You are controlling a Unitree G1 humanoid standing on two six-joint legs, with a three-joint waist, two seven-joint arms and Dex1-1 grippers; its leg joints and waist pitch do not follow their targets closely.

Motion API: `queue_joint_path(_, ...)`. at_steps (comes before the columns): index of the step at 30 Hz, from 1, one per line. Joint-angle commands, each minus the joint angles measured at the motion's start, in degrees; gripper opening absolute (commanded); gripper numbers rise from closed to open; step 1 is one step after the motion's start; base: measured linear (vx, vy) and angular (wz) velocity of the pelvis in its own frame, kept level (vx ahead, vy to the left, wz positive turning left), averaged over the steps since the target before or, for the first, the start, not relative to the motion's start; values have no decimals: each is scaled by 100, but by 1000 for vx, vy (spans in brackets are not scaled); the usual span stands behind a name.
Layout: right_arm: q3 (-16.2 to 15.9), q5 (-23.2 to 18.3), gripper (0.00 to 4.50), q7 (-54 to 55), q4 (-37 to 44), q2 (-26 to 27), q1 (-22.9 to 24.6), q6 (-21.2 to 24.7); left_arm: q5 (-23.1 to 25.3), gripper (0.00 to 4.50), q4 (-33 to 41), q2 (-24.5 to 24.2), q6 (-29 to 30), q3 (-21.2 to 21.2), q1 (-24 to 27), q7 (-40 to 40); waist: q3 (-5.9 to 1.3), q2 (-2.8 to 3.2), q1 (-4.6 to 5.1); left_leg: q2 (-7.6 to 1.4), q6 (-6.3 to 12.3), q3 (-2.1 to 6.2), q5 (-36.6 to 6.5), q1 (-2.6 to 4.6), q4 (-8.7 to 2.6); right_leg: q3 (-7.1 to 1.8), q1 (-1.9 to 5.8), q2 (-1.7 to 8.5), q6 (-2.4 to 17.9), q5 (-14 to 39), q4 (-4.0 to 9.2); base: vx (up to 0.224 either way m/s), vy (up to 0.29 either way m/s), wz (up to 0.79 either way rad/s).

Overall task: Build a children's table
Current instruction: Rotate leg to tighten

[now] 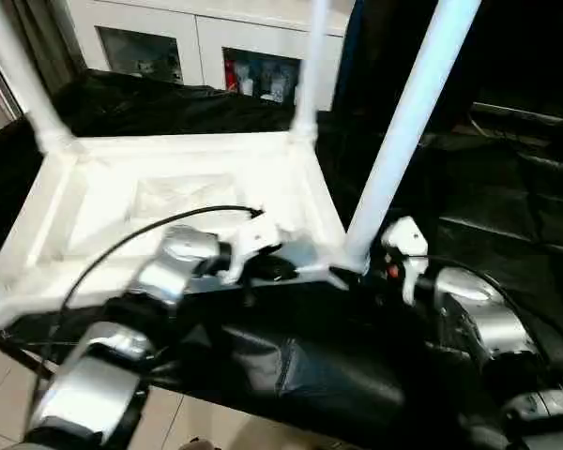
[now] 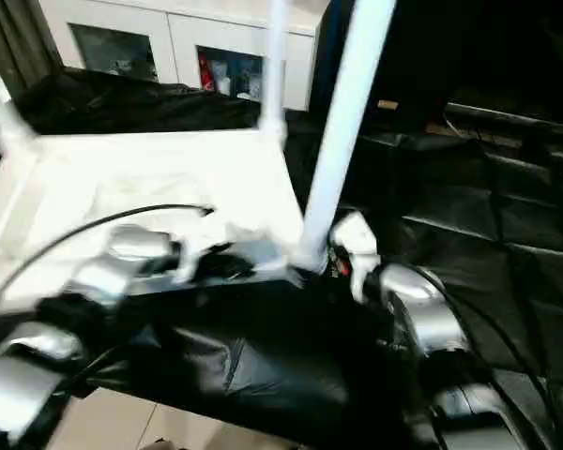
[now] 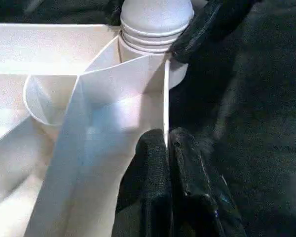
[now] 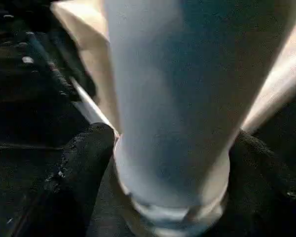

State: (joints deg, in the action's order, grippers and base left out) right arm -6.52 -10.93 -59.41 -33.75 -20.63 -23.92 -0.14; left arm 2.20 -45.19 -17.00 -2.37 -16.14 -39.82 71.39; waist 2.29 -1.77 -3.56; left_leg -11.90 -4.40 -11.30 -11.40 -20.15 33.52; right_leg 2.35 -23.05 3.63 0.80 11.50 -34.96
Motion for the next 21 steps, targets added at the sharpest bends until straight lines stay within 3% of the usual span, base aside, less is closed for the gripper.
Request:
queue_joint_path(1, -64, -164, 360, -420, 204, -104, 103, 141, -152, 0, 95, -27, 29, -45, 93, 324, -287, -28, -38, -198, 485, 49, -919, 14, -369, -220, 290, 397, 1497, 431, 362, 0, 0, 0)
queue_joint_path(7, -60, -339, 327, -624, 390, -94, 160, 373, -184, 0, 163, -164, 80, -18, 116, 505, -283, -25, -75, -188, 424, 45, -836, 9, -366, -223, 293, 414, 1501, 429, 356, 0, 0, 0)
queue_joint_path(11, -138, -303, 290, -663, 438, -17, 211, 448, -195, 0, 229, -156, 125, 1, 141, 474, -282, -33, -82, -185, 398, 46, -804, 9, -367, -223, 293, 412, 1471, 418, 354, 0, 0, 0)
queue_joint_path(15, -93, -252, 281, -441, 382, 72, 219, 496, -129, 0, 193, -96, 79, 14, 140, 294, -279, -43, -75, -176, 390, 49, -785, 2, -367, -223, 296, 415, 1448, 468, 360, 0, 0, 0)
queue_joint_path(21, 242, 178, 272, 1542, -386, 566, -53, 483, 141, 0, -227, 289, 72, 109, -64, -931, -247, -37, 14, -160, 133, 88, -1142, 31, -412, -237, 256, 434, 1207, 1379, 465, 0, 0, 0)
